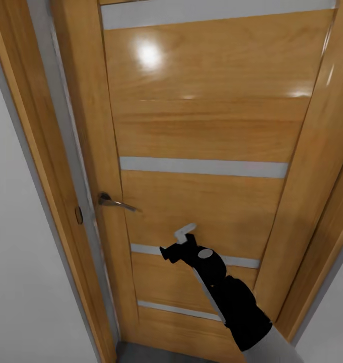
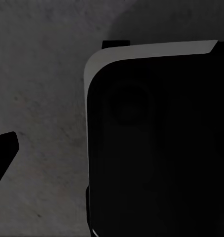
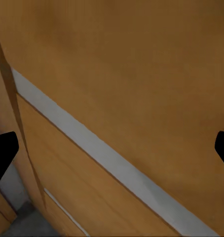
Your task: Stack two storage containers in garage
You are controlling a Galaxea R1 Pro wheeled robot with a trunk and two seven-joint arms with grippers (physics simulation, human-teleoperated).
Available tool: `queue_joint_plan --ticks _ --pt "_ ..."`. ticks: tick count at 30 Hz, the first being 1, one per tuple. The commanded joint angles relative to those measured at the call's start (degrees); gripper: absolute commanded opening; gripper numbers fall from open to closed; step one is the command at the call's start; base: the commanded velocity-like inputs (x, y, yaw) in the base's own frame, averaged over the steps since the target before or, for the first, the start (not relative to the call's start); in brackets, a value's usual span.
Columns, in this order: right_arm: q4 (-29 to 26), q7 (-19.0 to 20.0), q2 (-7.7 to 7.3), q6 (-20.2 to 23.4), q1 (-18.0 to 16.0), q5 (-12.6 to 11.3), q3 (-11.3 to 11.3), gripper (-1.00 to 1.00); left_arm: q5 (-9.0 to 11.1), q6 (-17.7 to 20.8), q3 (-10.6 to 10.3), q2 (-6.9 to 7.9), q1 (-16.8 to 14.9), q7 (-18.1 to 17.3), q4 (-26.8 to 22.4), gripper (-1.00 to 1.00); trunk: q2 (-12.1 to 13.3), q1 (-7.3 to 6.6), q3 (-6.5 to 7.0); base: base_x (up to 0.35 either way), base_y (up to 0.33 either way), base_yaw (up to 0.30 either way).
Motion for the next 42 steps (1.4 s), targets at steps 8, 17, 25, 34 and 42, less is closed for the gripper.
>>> queue_joint_plan --ticks 8,17,25,34,42 --pt "12.21 -2.21 2.46 0.07 -6.59 2.47 -0.08 1.0 0.02 -0.14 -0.06 -0.04 -0.01 0.05 -0.02 1.0 -0.03 0.0 -0.06 0.0 0.0 0.0" --pt "26.85 -10.54 2.6 -0.34 -16.32 2.35 -0.17 1.0 0.02 -0.16 -0.06 -0.05 -0.01 0.06 -0.02 1.0 -0.03 0.0 -0.06 0.0 0.0 0.0" --pt "38.7 -18.41 3.55 -1.36 -24.48 2.13 -0.25 1.0 0.02 -0.18 -0.06 0.0 -0.01 0.03 -0.02 1.0 -0.03 0.0 -0.06 0.0 0.0 0.0" --pt "46.58 -22.44 3.57 -2.73 -30.37 2.11 -0.26 1.0 0.02 -0.15 -0.06 0.0 -0.01 0.06 -0.02 1.0 -0.03 0.0 -0.06 0.0 0.0 0.0" --pt "55.51 -26.66 3.08 -6.5 -36.19 0.25 -0.26 1.0 0.02 -0.16 -0.06 -0.01 -0.01 0.08 -0.02 1.0 -0.03 0.0 -0.06 0.0 0.0 0.0"
